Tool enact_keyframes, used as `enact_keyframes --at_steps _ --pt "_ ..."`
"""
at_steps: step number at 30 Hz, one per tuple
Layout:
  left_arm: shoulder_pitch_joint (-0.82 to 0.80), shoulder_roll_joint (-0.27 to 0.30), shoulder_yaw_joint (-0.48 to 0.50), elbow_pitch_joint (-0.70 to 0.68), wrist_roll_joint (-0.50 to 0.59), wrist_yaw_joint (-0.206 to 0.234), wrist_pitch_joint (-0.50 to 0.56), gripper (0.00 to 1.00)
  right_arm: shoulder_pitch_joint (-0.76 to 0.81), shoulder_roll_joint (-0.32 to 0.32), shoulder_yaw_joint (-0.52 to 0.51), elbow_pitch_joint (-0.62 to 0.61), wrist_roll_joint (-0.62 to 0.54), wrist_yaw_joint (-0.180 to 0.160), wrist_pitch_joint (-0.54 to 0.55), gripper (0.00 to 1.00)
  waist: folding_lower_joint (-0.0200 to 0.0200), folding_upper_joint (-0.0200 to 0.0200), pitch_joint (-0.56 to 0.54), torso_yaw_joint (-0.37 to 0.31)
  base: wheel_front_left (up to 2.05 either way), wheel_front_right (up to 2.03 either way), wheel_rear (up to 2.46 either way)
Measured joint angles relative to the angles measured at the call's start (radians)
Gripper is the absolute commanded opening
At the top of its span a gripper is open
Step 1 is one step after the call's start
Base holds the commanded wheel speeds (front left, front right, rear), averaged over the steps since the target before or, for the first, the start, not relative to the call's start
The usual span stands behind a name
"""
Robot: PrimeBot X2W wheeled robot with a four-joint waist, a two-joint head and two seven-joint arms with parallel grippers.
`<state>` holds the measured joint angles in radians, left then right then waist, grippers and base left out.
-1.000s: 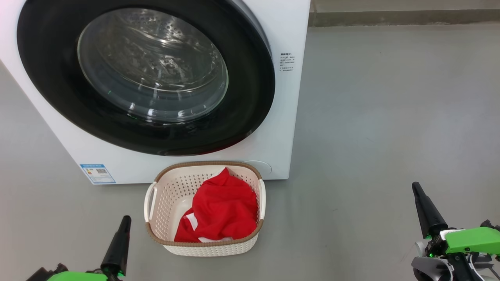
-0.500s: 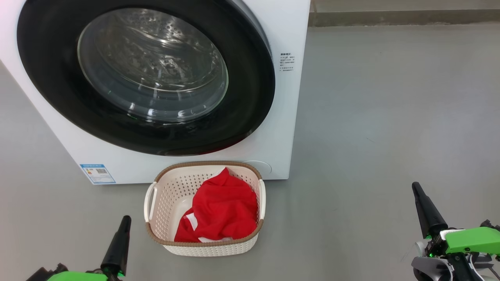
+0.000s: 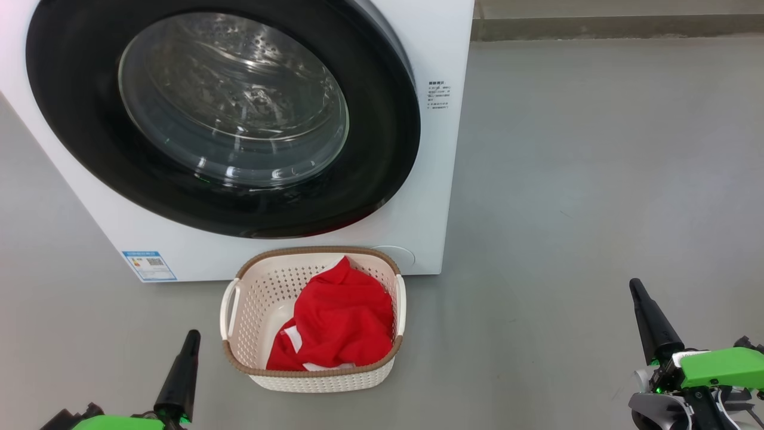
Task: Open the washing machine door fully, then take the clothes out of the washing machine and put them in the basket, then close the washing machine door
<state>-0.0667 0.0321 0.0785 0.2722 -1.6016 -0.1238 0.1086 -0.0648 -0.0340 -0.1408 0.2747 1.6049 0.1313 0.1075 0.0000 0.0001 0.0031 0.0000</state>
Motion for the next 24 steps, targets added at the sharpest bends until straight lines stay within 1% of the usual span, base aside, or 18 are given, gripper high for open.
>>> enact_keyframes --at_steps 24 --pt "0.000 0.000 0.000 0.000 0.000 0.000 0.000 0.00 0.000 0.000 0.000 0.000 0.000 0.000 0.000 0.00 0.0000 0.0000 0.000 0.000 0.00 0.00 0.00"
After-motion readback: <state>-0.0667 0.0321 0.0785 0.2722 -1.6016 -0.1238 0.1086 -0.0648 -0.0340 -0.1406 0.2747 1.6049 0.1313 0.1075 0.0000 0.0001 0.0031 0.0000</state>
